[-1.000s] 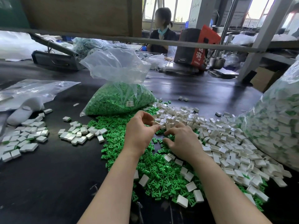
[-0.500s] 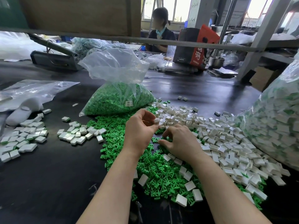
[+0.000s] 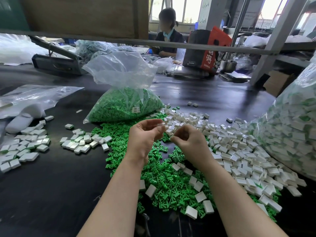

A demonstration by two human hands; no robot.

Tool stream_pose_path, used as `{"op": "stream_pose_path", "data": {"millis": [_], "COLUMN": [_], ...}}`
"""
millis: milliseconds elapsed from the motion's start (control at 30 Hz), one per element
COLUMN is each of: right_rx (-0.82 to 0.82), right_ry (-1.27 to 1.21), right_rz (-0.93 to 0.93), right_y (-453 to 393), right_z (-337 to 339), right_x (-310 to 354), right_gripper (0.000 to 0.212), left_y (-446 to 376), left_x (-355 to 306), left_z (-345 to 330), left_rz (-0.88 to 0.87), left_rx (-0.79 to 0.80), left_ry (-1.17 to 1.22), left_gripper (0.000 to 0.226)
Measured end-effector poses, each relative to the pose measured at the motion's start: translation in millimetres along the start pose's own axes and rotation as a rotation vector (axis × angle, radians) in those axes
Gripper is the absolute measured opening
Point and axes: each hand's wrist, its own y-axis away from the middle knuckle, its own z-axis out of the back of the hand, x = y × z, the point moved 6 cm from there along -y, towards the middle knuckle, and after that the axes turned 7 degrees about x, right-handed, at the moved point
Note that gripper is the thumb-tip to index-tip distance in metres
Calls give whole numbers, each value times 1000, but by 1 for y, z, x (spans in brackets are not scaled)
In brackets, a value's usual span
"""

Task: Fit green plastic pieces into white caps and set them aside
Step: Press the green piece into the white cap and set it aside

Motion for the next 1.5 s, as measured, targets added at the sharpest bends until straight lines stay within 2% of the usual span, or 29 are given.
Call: {"op": "stream_pose_path", "data": {"millis": [133, 300, 800, 933, 1133, 1300, 1500], "right_rx": [-52, -115, -150, -106, -103, -120, -121], "right_ry": [-423, -595, -647, -599, -503, -592, -667], "right_rz": [23, 67, 93, 116, 119, 77, 78], "right_y": [3, 3, 4, 5, 4, 3, 4], "right_z": [6, 12, 14, 12, 10, 13, 12], "right_x": [4, 7, 10, 14, 16, 9, 9], "right_gripper": [14, 11, 8, 17, 14, 7, 17], "left_y": [0, -1, 1, 2, 2, 2, 3], "left_x": [3, 6, 6, 4, 4, 5, 5], "left_z": [-1, -2, -7, -8, -7, -8, -8], "left_rz": [73, 98, 94, 83, 77, 85, 97], "left_rx": [32, 70, 133, 152, 146, 152, 154], "left_ry": [196, 193, 68, 44, 27, 19, 23], "left_gripper": [32, 33, 34, 33, 31, 26, 28]}}
